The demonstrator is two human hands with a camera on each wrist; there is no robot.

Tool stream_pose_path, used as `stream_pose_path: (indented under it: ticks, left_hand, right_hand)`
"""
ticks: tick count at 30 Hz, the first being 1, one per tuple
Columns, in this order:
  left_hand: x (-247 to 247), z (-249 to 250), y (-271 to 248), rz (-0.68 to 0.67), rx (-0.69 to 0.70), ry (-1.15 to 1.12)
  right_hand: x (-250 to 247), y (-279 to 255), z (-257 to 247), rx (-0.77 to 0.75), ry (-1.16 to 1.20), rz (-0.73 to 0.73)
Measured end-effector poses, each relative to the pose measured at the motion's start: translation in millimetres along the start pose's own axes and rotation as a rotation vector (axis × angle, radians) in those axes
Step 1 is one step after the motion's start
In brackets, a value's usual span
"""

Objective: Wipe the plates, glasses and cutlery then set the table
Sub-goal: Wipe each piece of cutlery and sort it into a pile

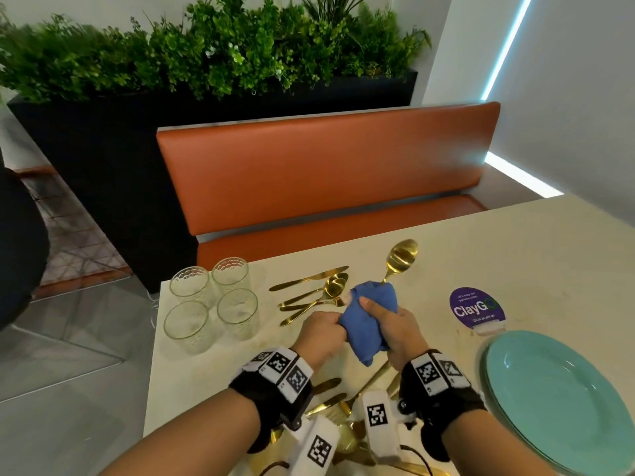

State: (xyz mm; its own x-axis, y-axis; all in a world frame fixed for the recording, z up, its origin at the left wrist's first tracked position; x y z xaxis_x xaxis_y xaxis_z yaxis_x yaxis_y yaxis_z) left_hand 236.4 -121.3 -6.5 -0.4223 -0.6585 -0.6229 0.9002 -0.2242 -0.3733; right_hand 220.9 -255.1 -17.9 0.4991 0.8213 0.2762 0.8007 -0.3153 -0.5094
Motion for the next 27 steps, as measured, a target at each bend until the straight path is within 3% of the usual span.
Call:
stream_pose_path:
  ticks: [5,7,10,17,23,24,27]
  left_hand:
    - [9,-13,4,-0.239,0.037,0.073]
    - [-4,-20,19,-0.184,-0.002,0.090]
    - [-24,-16,34,-0.019,-0.034,-0.060]
    - [-5,-8,60,-0.068,-0.150,-0.182]
    - [-24,-25,99,0.061,-0.223,-0.308]
    - [-32,-26,104,0.092,-0.214,-0.218]
    - [-47,-33,117,0.111,-0.181,0.405]
  right_hand:
    - [-12,13,3,-0.011,-0.201,-0.011]
    - [-17,16,1,-0.010,-0.258,-0.021]
    - [-12,15,7,0.020,-0.441,-0.095]
    - [15,27,22,0.003,-0.815,-0.250]
    - [1,35,20,0.030,-1.023,-0.298]
    - [-5,38,16,0.018,-1.051,-0.280]
    - [-29,46,-4,-0.011,-1.066,-0.196]
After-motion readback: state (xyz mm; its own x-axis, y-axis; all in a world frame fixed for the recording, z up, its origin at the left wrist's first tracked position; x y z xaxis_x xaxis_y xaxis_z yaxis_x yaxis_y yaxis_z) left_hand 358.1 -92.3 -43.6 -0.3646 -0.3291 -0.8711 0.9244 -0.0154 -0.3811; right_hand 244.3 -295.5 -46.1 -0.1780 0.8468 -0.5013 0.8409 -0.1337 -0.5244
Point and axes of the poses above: each hand's wrist, its own y-axis towards the middle knuckle, its own x-axis out of the palm, z = x × y, the point moved 8 cm from there along y, towards the middle knuckle, and after that the axes turned 15 degrees about y, right-handed, at the moved point
